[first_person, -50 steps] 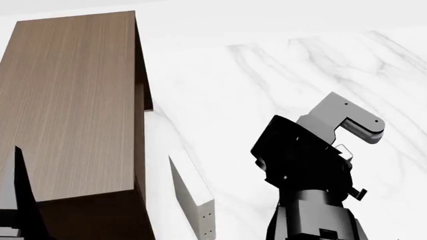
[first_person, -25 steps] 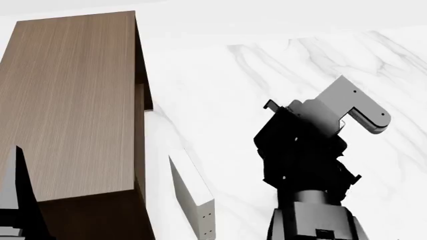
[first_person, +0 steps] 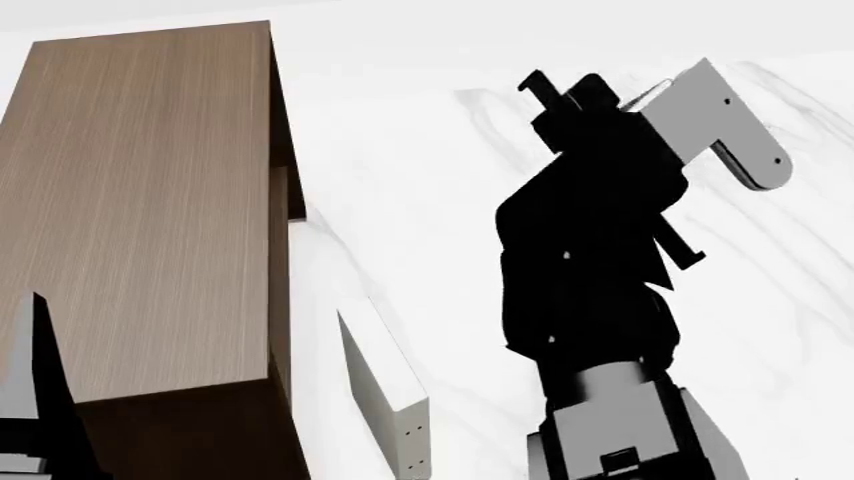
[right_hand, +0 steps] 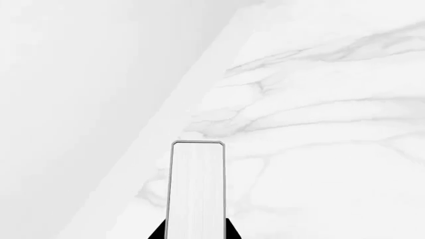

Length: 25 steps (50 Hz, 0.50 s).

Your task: Pick up the book in the middle and place it on the cabinet shelf.

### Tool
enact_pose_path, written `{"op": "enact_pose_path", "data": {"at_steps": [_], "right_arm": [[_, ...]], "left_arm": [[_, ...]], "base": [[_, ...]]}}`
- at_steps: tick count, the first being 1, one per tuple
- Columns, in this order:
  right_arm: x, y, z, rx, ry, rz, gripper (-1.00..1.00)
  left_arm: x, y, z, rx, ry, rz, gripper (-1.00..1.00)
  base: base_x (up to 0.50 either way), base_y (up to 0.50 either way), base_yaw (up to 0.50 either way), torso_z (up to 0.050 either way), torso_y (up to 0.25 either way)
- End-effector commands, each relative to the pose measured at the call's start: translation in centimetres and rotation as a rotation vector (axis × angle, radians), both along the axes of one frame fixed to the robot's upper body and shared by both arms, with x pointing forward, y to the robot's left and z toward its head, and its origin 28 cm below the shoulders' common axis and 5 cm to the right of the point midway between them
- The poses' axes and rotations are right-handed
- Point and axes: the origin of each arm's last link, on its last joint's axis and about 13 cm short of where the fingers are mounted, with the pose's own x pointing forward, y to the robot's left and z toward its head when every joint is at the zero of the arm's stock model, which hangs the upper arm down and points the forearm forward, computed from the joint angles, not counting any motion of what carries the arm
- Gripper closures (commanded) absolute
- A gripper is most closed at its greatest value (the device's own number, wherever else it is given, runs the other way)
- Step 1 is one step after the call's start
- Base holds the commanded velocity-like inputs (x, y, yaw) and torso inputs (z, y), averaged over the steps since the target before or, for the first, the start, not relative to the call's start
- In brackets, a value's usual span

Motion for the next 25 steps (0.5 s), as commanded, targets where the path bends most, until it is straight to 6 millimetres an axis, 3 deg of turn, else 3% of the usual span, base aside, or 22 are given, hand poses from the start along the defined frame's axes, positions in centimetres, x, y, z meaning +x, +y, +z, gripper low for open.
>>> {"op": "enact_pose_path", "data": {"at_steps": [1, 13, 25], "right_arm": [[-0.6, 1.0, 4.4, 0.022, -0.379, 0.090, 1.00], [-2.0, 2.3, 5.9, 0.101, -0.481, 0.320, 1.00], [-3.7, 3.4, 6.9, 0.309, -0.359, 0.557, 1.00]], "left_arm": [[0.0, 0.0, 0.0, 0.000, -0.001, 0.001, -1.00], [-0.1, 0.0, 0.1, 0.001, -0.001, 0.001, -1.00], [-0.1, 0.0, 0.1, 0.000, 0.002, 0.002, -1.00]], "base": [[0.00, 0.00, 0.00, 0.000, 0.000], [0.00, 0.00, 0.00, 0.000, 0.001], [0.00, 0.00, 0.00, 0.000, 0.001]]}}
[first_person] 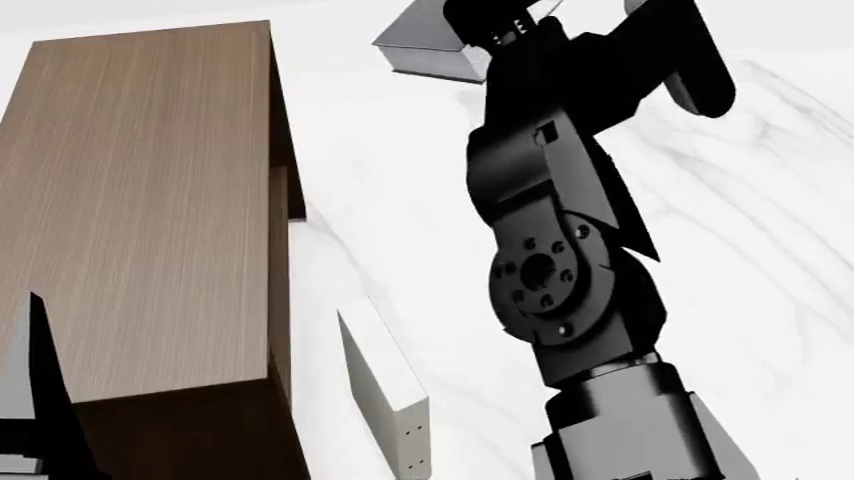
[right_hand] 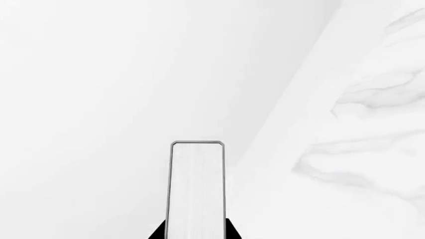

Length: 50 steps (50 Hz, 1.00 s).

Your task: Pick up the book in the middle and place it on the cabinet shelf.

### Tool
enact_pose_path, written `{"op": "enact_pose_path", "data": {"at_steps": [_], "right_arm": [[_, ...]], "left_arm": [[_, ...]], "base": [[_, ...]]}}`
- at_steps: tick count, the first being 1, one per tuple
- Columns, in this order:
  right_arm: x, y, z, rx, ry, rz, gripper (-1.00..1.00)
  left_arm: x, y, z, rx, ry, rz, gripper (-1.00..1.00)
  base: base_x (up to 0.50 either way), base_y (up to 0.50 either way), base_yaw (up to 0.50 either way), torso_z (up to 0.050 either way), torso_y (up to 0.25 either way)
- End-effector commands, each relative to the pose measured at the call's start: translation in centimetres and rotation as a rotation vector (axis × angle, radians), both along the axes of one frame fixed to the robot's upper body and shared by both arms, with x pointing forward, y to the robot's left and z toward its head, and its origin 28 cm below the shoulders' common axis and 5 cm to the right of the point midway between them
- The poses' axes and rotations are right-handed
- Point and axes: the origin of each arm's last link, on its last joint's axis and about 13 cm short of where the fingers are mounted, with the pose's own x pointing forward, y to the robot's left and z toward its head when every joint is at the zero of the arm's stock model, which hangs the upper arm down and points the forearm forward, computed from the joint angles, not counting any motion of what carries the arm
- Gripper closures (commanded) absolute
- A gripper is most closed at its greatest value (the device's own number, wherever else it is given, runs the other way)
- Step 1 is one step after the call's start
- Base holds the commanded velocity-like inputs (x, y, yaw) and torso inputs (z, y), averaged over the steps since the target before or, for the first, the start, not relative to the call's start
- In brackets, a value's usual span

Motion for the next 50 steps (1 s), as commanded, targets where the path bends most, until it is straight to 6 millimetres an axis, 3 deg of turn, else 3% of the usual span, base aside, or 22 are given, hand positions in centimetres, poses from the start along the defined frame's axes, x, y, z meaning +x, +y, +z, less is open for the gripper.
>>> {"op": "enact_pose_path", "data": {"at_steps": [1, 14, 32, 50], "right_arm": [[-1.8, 1.1, 1.6, 0.034, -0.019, 0.239, 1.00], [-3.7, 1.9, 1.8, 0.119, 0.068, 0.490, 1.00], [-5.8, 3.0, 2.9, 0.121, 0.005, 0.590, 1.00], [-6.0, 5.8, 1.0, 0.131, 0.041, 0.666, 1.00]], "left_arm": [[0.0, 0.0, 0.0, 0.000, 0.002, 0.001, -1.00], [0.1, -0.1, -0.2, 0.003, 0.005, 0.000, -1.00], [0.2, -0.1, -0.3, 0.005, 0.007, -0.002, -1.00], [0.1, 0.1, -0.1, -0.002, 0.003, 0.002, -1.00]], "base": [[0.00, 0.00, 0.00, 0.000, 0.010], [0.00, 0.00, 0.00, 0.000, 0.001], [0.00, 0.00, 0.00, 0.000, 0.002], [0.00, 0.00, 0.00, 0.001, 0.001]]}}
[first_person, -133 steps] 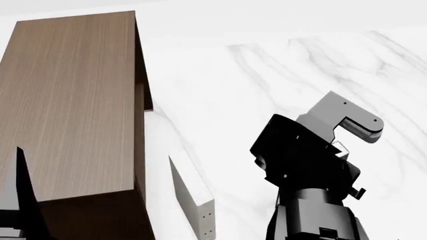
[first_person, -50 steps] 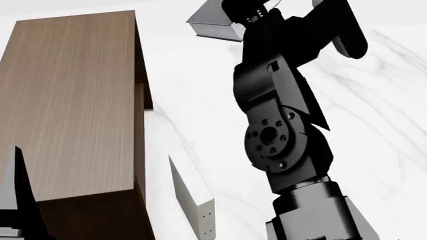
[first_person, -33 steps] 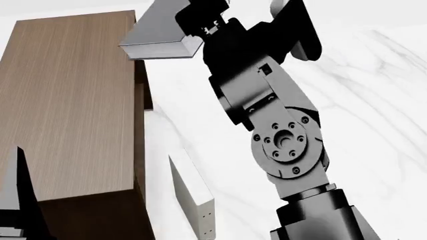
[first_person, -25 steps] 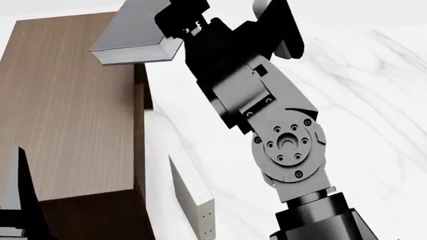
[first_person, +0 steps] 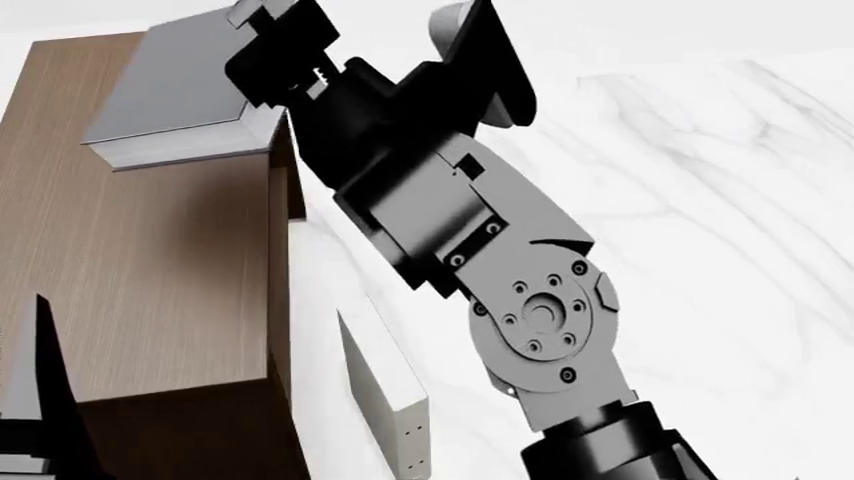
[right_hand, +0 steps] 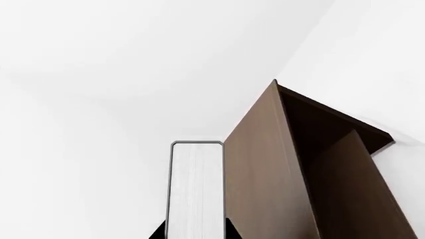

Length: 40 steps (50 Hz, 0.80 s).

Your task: Pick up the book in the middle and place it on the cabinet shelf.

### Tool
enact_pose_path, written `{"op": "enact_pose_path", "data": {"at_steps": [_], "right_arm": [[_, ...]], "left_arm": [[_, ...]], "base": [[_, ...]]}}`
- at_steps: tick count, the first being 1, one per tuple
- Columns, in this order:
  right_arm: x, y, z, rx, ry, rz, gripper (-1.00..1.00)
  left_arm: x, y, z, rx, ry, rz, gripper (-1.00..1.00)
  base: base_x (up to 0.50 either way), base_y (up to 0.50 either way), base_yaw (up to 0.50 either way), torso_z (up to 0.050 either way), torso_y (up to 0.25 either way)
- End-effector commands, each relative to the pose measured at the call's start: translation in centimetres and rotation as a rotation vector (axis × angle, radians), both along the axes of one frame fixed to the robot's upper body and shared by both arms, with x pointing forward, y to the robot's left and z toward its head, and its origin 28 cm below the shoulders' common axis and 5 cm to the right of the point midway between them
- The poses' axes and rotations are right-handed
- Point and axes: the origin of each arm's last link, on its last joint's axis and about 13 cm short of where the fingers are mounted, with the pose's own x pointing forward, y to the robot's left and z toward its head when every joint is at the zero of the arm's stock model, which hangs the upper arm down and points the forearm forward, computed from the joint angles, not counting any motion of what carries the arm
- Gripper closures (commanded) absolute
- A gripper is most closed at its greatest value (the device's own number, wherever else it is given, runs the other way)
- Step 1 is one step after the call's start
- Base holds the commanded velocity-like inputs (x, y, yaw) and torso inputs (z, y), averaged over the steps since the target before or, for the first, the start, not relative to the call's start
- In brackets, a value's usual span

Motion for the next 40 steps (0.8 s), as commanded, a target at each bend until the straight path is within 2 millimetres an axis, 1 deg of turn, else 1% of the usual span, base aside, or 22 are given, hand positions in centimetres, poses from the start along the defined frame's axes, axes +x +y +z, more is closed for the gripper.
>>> {"op": "enact_pose_path", "data": {"at_steps": [1, 11, 26, 40], "right_arm": [[-0.3, 1.3, 0.1, 0.056, -0.030, 0.050, 1.00], [-0.6, 3.2, -0.4, 0.044, -0.020, 0.102, 1.00], [-0.8, 4.4, -0.8, 0.050, -0.012, 0.130, 1.00], [-0.6, 5.4, -2.4, 0.016, 0.016, 0.144, 1.00]], "left_arm": [[0.0, 0.1, 0.1, -0.005, -0.003, 0.003, -1.00], [-0.1, 0.2, 0.4, -0.011, -0.007, 0.007, -1.00], [0.0, 0.1, 0.2, -0.012, -0.001, 0.002, -1.00], [0.0, 0.2, 0.3, -0.017, -0.002, 0.004, -1.00]], "base": [[0.00, 0.00, 0.00, 0.000, 0.000], [0.00, 0.00, 0.00, 0.000, 0.002], [0.00, 0.00, 0.00, 0.000, 0.001], [0.00, 0.00, 0.00, 0.000, 0.001]]}}
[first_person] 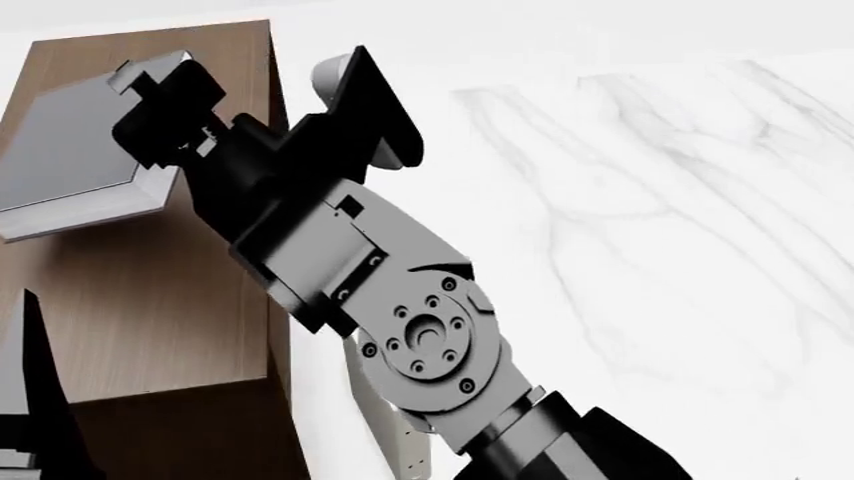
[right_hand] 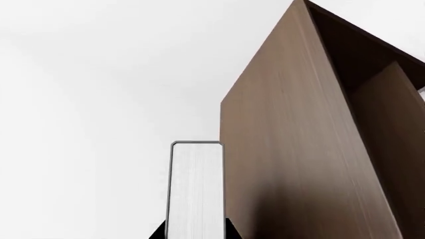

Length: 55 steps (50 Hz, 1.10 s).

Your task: Pick up the book in the middle and place it on the cabinet shelf.

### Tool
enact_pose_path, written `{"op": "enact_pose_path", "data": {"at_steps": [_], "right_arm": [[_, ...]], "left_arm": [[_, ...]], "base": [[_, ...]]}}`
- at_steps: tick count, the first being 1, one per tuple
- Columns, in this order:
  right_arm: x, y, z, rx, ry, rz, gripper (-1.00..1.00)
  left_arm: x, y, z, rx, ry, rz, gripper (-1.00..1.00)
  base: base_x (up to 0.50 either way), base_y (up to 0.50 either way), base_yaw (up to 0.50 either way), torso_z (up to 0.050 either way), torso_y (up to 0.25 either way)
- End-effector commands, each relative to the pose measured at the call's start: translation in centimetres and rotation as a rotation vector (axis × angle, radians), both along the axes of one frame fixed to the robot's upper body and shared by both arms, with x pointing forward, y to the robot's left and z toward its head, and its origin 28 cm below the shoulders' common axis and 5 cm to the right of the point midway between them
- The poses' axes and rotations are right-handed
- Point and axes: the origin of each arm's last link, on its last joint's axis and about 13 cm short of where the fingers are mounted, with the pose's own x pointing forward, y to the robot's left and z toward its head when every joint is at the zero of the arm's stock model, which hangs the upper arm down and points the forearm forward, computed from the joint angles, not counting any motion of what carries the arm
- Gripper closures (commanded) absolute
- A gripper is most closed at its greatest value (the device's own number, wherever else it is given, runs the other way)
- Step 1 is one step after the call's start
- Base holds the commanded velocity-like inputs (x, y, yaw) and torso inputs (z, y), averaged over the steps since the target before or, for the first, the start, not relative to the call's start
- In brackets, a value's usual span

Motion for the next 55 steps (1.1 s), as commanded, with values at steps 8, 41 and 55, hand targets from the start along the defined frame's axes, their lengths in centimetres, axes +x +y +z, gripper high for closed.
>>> {"op": "enact_pose_path", "data": {"at_steps": [8, 41, 55], "right_arm": [[0.2, 0.6, -0.7, -0.008, -0.058, 0.005, 1.00], [0.3, -0.2, -2.4, -0.026, -0.069, -0.026, -1.00], [0.6, -1.2, -2.3, -0.019, -0.068, -0.060, -1.00]], "left_arm": [[-0.1, 0.1, 0.1, -0.003, -0.003, 0.004, -1.00], [-0.1, 0.0, 0.1, -0.001, -0.002, 0.001, -1.00], [0.0, 0.0, 0.0, 0.001, 0.000, 0.001, -1.00]], "base": [[0.00, 0.00, 0.00, 0.000, 0.001], [0.00, 0.00, 0.00, 0.000, 0.001], [0.00, 0.00, 0.00, 0.000, 0.001]]}}
